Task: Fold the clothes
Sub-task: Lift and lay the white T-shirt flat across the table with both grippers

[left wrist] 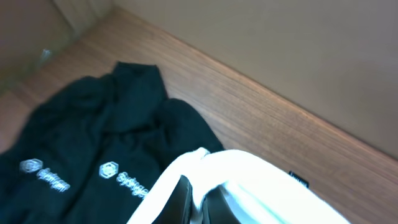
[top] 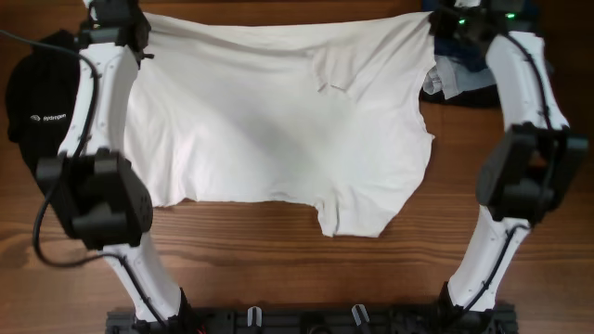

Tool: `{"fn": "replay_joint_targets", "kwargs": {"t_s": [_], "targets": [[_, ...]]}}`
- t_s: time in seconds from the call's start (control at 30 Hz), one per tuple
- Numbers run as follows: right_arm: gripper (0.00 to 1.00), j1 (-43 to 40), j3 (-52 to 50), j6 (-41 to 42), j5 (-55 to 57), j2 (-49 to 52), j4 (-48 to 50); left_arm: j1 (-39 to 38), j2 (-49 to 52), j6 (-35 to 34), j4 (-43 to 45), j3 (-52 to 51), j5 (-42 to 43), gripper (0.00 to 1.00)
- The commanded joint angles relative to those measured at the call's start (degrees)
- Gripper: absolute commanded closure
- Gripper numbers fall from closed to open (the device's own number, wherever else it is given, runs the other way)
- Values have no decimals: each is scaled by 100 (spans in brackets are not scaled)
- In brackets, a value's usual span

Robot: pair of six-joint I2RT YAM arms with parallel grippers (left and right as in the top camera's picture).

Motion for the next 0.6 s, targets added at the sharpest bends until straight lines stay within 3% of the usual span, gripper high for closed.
{"fn": "replay_joint_targets", "kwargs": {"t_s": [0.0, 0.33, 0.57], "targets": [[96, 24, 55, 103, 122, 173, 275, 63, 402, -66, 378, 17, 20, 96], [95, 24, 55, 83, 160, 153, 160, 94, 551, -2, 461, 17, 20, 96], [96, 7, 55, 63, 164, -63, -566, 129, 531, 260, -219, 17, 17, 96]]}}
